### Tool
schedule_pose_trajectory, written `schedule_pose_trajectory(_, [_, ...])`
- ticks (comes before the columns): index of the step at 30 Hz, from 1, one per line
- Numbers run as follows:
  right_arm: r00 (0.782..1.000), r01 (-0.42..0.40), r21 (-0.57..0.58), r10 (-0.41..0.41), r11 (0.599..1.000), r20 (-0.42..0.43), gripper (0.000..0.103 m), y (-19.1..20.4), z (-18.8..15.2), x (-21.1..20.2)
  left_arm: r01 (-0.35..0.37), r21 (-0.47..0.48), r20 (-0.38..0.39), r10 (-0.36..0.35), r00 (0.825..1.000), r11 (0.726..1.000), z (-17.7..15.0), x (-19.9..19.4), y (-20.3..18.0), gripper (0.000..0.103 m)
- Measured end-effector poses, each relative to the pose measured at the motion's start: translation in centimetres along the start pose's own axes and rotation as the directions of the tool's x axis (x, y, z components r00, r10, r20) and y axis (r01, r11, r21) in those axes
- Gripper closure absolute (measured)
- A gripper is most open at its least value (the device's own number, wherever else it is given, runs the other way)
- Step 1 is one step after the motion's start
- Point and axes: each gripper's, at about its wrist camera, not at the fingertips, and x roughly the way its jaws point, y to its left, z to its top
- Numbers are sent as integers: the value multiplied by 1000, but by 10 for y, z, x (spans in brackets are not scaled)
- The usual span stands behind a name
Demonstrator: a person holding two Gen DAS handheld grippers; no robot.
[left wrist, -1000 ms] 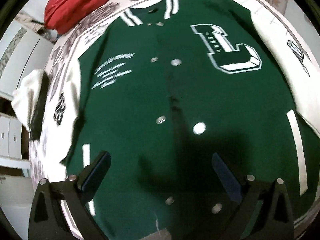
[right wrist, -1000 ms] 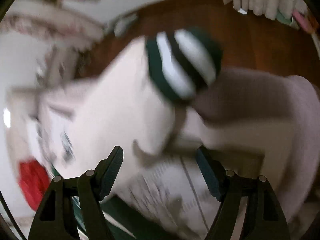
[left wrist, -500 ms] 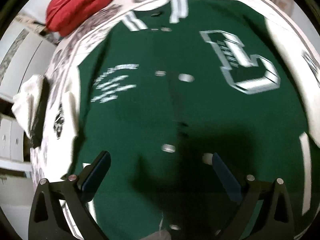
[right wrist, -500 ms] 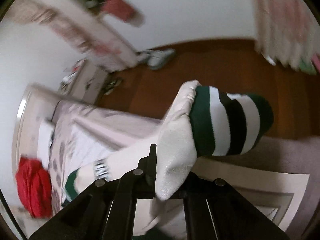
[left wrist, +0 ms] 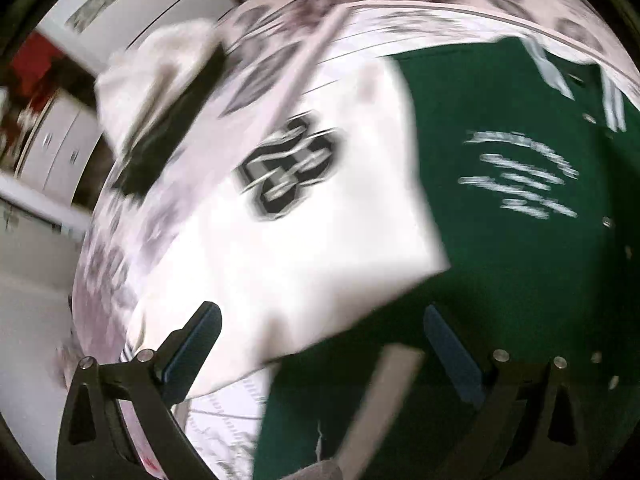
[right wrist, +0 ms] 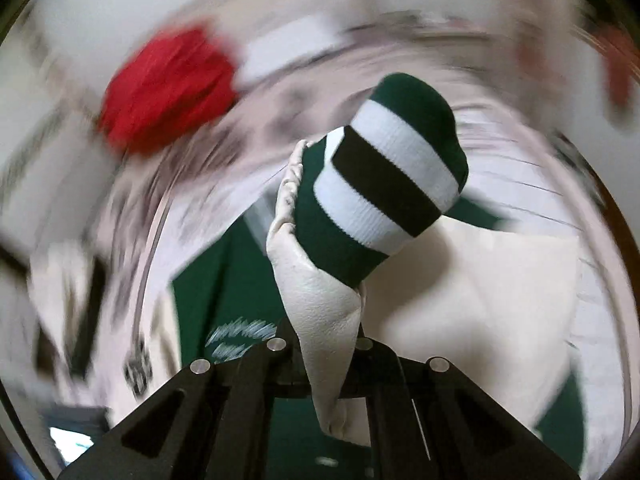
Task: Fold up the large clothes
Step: 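Lift the striped cuff with the right tool and fold it across the jacket body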
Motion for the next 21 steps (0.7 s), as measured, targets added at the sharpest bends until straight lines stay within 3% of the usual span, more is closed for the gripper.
schedule_pose_trajectory(2, [996,-13,-171,-2,985,-86,99,76,-20,52,42,-33,-39,-43,998,999,-6,6,21,0])
schedule_pose_trajectory(5, [972,-68,-362,-20,930,-233,98,138,-67,113,66,-85,-92,-74,993,994,-15,14,47,0])
schedule_pose_trajectory(7, [940,-107,-381,-31,918,-339,88,148,-89,146,76,-92,-112,-86,990,993,-19,16,53,0])
schedule_pose_trajectory(8, [926,-127,-369,-23,921,-377,78,142,-94,152,82,-94,-117,-93,989,992,-21,16,56,0])
schedule_pose_trajectory(10, [891,-212,-281,67,936,-449,63,133,-100,148,97,-92,-123,-108,987,991,-22,15,57,0])
schedule_pose_trajectory(12, [872,-273,-157,175,949,-458,44,109,-93,116,114,-75,-121,-123,985,991,-19,11,54,0])
schedule_pose_trajectory(14, [872,-282,-44,237,958,-428,40,71,-82,83,132,-49,-107,-137,985,990,-13,3,44,0])
schedule_pose_trajectory(16, [885,-229,79,241,970,-397,39,21,-76,50,153,-26,-83,-155,984,988,-4,-7,32,0])
schedule_pose_trajectory(18, [910,-107,182,170,977,-379,39,-35,-80,26,180,-4,-58,-180,982,984,5,-17,14,0])
schedule_pose_trajectory(19, [912,-8,232,103,973,-397,39,-71,-91,14,190,8,-53,-189,980,982,9,-19,6,0])
schedule_pose_trajectory(21, [893,117,280,22,953,-449,40,-124,-105,9,219,27,-48,-218,975,975,18,-20,-14,0])
